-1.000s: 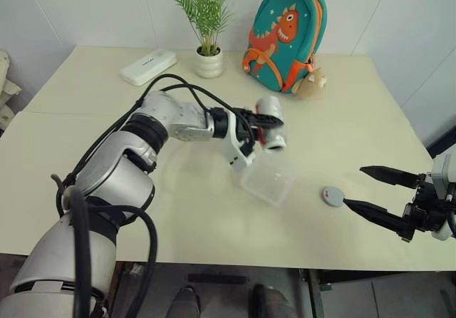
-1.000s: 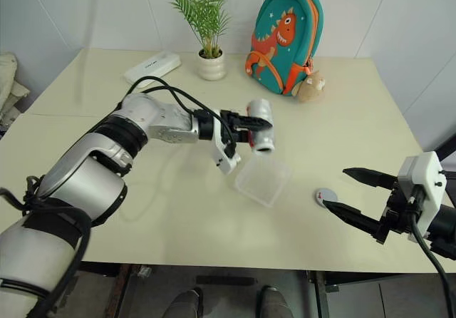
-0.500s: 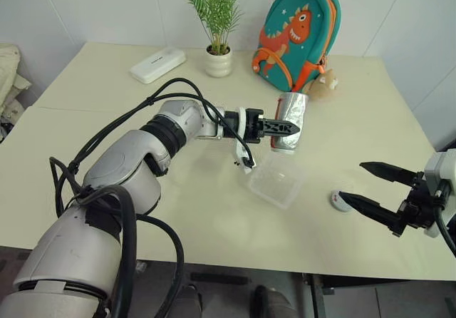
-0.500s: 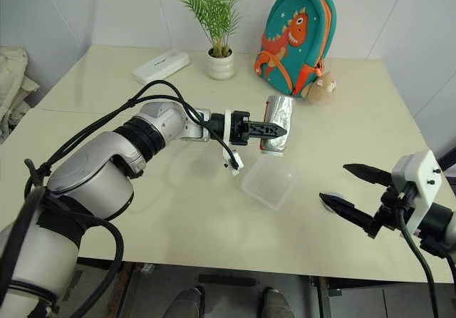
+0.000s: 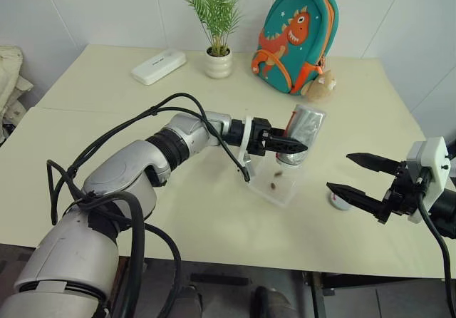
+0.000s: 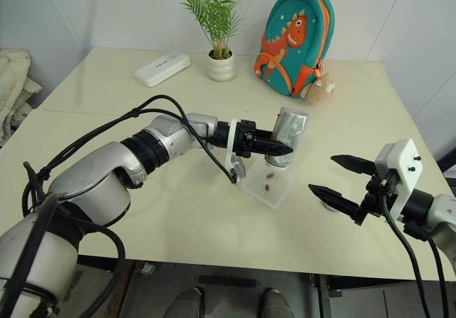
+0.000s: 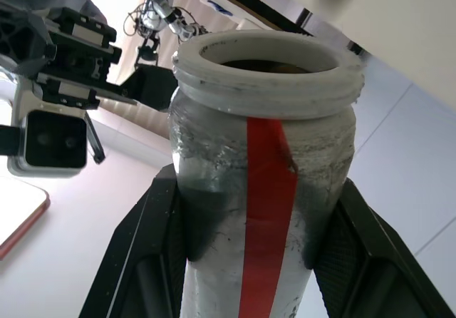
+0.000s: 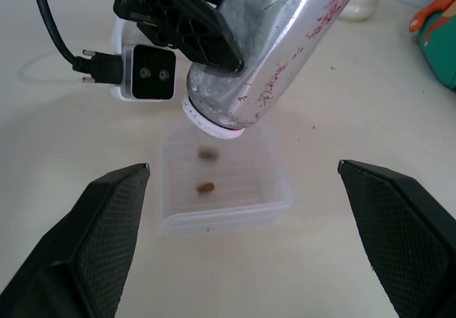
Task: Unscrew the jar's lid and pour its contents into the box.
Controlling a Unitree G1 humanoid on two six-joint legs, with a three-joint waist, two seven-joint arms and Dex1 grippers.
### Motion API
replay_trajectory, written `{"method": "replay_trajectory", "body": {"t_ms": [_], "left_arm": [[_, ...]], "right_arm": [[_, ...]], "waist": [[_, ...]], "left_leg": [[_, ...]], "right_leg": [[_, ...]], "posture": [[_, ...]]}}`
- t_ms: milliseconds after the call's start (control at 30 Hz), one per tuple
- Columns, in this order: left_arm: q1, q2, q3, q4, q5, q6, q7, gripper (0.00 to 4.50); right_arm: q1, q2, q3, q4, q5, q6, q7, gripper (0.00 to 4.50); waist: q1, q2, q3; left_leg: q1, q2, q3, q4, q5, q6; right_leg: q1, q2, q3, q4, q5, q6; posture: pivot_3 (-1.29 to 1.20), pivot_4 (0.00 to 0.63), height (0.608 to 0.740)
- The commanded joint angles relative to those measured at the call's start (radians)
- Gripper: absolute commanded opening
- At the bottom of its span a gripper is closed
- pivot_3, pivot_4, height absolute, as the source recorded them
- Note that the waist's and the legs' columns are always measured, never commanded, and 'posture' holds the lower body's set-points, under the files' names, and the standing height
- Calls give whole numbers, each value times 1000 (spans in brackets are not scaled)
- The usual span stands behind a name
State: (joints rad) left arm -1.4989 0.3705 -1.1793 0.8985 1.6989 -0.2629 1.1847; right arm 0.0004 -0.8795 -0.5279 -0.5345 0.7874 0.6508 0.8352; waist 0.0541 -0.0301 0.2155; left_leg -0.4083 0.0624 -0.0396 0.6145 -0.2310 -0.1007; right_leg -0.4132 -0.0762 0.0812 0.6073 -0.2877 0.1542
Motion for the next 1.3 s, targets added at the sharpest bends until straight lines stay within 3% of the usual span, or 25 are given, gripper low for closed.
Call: {"method": "replay_trajectory", "body": {"t_ms": [33,233,333,433,500,633,733,833,1000,1200,1300], "left_arm": [[-38,-15,8,38,-11,22,31,1919],[-65,-44,73,145,-145,-114,-21,1919],[-67,-38,264,281,-421,-325,-267,1919],[-36,-10,417,330,-628,-439,-485,1919],[12,-14,575,361,-838,-499,-717,1919],[126,-48,916,375,-1271,-373,-1263,1919],[182,-55,1062,315,-1457,-289,-1465,1919],[231,-72,1278,275,-1729,-24,-1684,1919],[355,-67,1356,144,-1859,145,-1866,1919],[468,-75,1338,-3,-1900,273,-1979,1919],[530,-66,1300,8,-1854,231,-2001,1919]], "right_arm": [[-13,7,-3,-12,2,-22,-12,4461],[-19,8,11,-10,-4,-28,-17,4461],[-29,4,13,-3,-2,-30,-16,4461],[-35,-7,15,10,-3,-32,3,4461],[-49,-16,18,24,-1,-30,12,4461],[-84,-45,25,60,4,-26,53,4461],[-100,-67,37,87,-5,-31,92,4461],[-160,-89,71,146,-10,-38,137,4461],[-240,-98,129,212,-34,-49,179,4461],[-286,-97,170,254,-55,-61,209,4461],[-309,-88,194,263,-63,-59,214,4461]], "waist": [[0,0,0],[1,0,0],[-3,0,0],[-10,0,0],[-10,1,0],[-7,2,-1],[-10,2,-1],[-12,2,-1],[-34,2,-1],[-49,2,-1],[-56,2,-1]], "left_leg": [[0,0,0,0,0,0],[1,0,1,0,0,0],[1,0,3,0,0,0],[3,0,5,0,0,0],[3,0,6,0,0,0],[4,0,7,1,0,1],[4,0,7,3,1,1],[3,0,7,7,1,2],[6,0,5,14,-2,7],[5,0,4,15,1,8],[6,0,4,16,2,8]], "right_leg": [[0,0,0,0,0,0],[0,0,1,1,0,0],[0,0,3,1,0,0],[0,0,5,3,0,0],[0,0,5,3,0,0],[0,0,7,5,0,0],[0,1,7,8,0,0],[0,1,7,12,0,0],[3,1,8,17,0,1],[3,2,8,18,4,1],[3,2,8,18,5,1]], "posture": [[0,150,740],[0,150,740],[0,150,740],[0,150,740],[0,150,740],[0,150,740],[0,150,740],[0,150,740],[0,150,740],[0,150,740],[0,150,740]]}}
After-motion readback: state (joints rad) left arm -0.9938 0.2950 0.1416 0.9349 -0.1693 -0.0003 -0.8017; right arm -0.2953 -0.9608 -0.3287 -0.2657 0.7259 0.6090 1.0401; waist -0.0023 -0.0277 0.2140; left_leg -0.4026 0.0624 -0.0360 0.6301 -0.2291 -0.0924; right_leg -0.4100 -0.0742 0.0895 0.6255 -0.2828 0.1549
